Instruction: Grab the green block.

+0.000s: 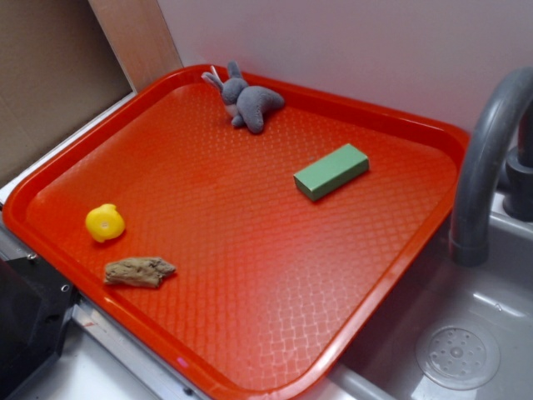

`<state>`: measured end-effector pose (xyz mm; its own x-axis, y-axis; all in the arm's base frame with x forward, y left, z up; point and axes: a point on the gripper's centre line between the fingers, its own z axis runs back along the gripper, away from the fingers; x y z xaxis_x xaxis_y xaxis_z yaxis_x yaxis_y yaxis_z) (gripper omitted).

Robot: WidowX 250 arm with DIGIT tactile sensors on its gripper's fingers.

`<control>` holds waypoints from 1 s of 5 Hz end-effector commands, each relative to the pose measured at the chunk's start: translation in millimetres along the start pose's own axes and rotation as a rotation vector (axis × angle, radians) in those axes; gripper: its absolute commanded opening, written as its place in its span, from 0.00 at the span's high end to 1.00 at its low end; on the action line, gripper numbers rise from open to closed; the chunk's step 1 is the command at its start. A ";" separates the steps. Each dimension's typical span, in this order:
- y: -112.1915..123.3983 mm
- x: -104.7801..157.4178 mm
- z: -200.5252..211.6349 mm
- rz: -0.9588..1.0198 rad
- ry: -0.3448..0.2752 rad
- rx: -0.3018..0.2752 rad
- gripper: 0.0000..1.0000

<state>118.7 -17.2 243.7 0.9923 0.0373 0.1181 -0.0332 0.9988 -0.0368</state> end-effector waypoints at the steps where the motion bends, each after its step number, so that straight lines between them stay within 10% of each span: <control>1: 0.0 0.0 0.0 0.000 0.000 0.000 0.00; 3: -38.3 66.8 -43.3 -0.223 -0.144 -0.010 0.00; 5: -77.5 131.7 -109.4 -0.232 -0.143 -0.047 0.00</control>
<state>260.2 -86.6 135.1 0.9599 -0.1858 0.2098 0.1958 0.9802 -0.0280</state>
